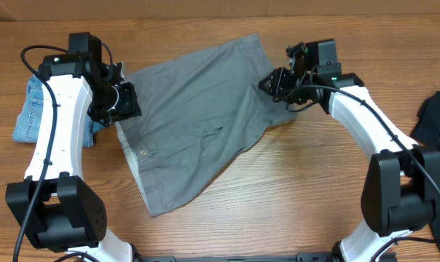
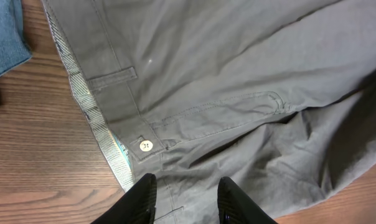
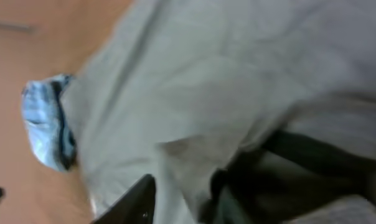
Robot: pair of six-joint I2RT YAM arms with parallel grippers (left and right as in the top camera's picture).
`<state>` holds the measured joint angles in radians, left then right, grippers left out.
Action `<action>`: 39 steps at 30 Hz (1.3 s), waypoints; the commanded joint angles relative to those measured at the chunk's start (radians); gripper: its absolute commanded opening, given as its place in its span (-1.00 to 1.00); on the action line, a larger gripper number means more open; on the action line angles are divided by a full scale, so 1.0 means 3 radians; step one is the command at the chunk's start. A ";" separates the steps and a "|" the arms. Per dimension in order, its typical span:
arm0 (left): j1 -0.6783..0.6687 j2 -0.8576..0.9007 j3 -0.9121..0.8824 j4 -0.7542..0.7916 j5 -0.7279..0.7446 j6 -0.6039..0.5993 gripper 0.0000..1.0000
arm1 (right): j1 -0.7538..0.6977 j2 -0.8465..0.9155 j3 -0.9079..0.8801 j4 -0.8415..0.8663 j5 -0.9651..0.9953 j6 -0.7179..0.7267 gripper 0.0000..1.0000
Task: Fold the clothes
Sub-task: 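Grasp the shorts' upper right corner with the right gripper and pull right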
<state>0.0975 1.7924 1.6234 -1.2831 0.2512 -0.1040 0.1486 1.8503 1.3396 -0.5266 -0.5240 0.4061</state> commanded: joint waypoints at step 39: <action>-0.0024 0.0017 0.0056 -0.0086 0.0022 0.0065 -0.12 | -0.0565 0.0153 -0.0256 -0.0844 -0.0179 -0.1868 -0.61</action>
<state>0.0975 1.7924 1.6234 -1.3064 0.2512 -0.1005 -0.0246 1.8843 1.2694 -0.7765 -0.5613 -0.1413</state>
